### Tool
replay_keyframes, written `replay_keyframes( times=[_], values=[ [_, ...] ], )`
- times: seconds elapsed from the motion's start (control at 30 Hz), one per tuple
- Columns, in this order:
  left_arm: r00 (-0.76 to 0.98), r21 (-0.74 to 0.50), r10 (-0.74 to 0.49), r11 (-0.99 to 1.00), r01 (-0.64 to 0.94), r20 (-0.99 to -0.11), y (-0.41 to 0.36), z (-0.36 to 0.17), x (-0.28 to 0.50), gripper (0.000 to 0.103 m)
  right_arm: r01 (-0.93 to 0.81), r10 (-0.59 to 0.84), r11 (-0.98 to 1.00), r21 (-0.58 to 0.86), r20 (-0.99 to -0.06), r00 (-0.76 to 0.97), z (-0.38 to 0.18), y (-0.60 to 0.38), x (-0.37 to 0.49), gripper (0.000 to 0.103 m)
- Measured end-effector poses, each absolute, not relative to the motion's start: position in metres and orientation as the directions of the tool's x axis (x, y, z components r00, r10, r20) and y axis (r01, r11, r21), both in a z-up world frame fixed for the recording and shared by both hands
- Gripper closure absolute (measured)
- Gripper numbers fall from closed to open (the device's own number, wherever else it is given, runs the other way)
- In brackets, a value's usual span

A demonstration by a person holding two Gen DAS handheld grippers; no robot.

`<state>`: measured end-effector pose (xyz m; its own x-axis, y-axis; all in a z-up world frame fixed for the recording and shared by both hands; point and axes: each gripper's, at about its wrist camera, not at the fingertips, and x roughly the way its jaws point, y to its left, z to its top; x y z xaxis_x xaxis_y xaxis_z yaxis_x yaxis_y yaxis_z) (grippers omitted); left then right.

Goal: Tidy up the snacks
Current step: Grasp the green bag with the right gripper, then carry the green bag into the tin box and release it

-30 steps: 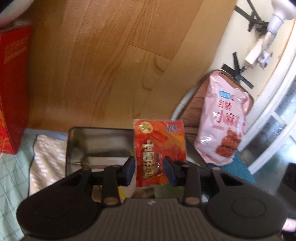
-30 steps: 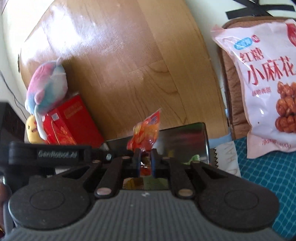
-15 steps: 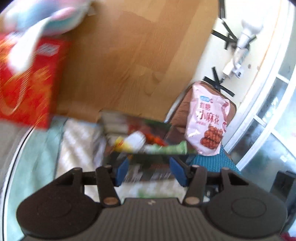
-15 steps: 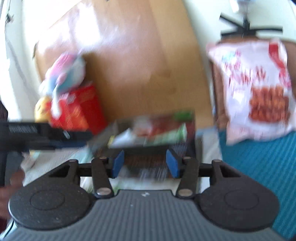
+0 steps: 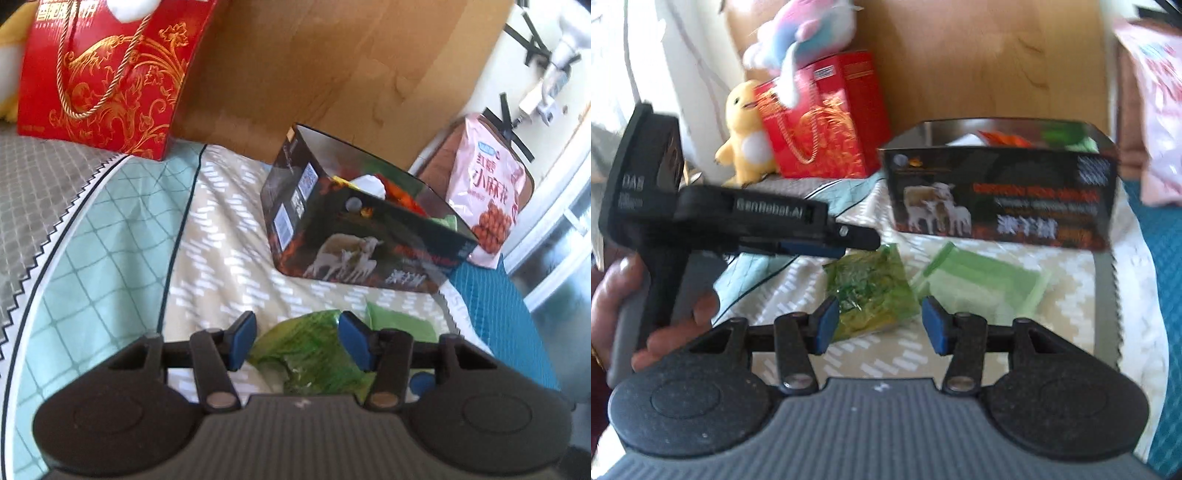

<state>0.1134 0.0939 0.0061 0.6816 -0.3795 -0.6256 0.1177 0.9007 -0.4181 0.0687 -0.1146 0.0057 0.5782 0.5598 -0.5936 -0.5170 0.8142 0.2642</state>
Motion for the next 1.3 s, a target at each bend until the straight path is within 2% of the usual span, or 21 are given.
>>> replay_keyframes(
  times=[0.1,0.13,0.17,0.33,0.6,0.83,0.93,1.03,1.13,1.3],
  values=[
    [0.687,-0.39,-0.363,0.912,0.124,-0.63,0.089,0.004,0.104,0.055,-0.463,0.57,0.818,0.341,-0.587,0.574,-0.002,-0.123,0.074,0.055],
    [0.685,-0.384,-0.359,0.915,0.125,-0.634,0.086,0.004,0.103,0.056,-0.461,0.586,0.808,0.366,-0.58,0.566,-0.004,-0.124,0.077,0.062],
    [0.682,-0.382,-0.359,0.916,0.125,-0.637,0.084,0.005,0.101,0.055,-0.452,0.603,0.797,0.401,-0.577,0.551,-0.006,-0.124,0.082,0.074],
    [0.681,-0.348,-0.337,0.929,0.127,-0.65,0.073,0.006,0.079,0.055,-0.395,0.653,0.756,0.522,-0.572,0.496,-0.012,-0.134,0.09,0.097],
    [0.667,-0.279,-0.373,0.928,0.249,-0.645,0.043,0.008,0.007,0.054,-0.48,0.668,0.742,0.468,-0.581,0.465,-0.005,-0.162,0.033,0.097],
    [0.62,-0.32,-0.45,0.893,0.317,-0.643,0.031,0.007,-0.049,0.053,-0.527,0.709,0.698,0.484,-0.568,0.418,-0.01,-0.19,-0.014,0.096],
    [0.61,-0.301,-0.456,0.889,0.344,-0.648,0.027,0.008,-0.07,0.053,-0.53,0.725,0.684,0.502,-0.551,0.413,-0.011,-0.199,-0.033,0.096],
    [0.593,-0.293,-0.47,0.88,0.374,-0.653,0.024,0.009,-0.089,0.05,-0.537,0.735,0.674,0.507,-0.535,0.416,-0.013,-0.202,-0.05,0.096],
    [0.577,-0.323,-0.499,0.864,0.386,-0.646,0.03,0.008,-0.096,0.048,-0.529,0.741,0.669,0.522,-0.515,0.43,-0.017,-0.204,-0.057,0.096],
    [0.538,-0.476,-0.584,0.811,0.341,-0.608,0.055,0.002,-0.085,0.048,-0.522,0.757,0.653,0.548,-0.49,0.433,-0.018,-0.209,-0.058,0.09]
  ],
)
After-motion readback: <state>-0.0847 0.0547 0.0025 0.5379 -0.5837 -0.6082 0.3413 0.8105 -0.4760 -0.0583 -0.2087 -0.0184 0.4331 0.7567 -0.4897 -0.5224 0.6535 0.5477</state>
